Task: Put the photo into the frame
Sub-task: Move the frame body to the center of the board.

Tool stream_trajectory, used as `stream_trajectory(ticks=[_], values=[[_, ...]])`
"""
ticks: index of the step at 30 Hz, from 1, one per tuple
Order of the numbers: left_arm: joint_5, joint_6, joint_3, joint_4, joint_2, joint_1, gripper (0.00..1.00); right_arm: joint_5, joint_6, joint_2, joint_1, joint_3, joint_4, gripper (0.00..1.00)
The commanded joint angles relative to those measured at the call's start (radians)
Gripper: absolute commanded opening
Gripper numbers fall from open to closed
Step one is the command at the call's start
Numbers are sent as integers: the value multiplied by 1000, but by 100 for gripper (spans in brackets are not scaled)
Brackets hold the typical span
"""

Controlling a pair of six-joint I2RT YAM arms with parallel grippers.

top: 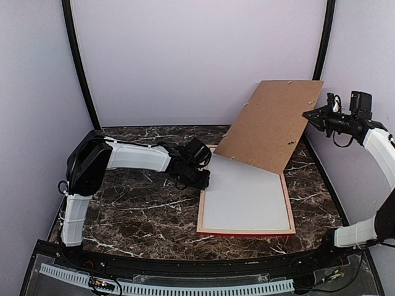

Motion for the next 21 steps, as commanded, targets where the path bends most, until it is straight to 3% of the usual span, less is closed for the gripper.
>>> stream_trajectory(ticks=[1, 13, 21], values=[[-65, -32, -31, -41, -32, -2, 29, -52, -2, -28, -4, -7, 103, 0], [-164, -125, -271, 5, -181, 13, 15, -79, -32, -19, 8, -39, 78, 0], [-207, -231, -510, 56, -360, 66, 9, -67, -56, 8, 114, -69, 69, 0]])
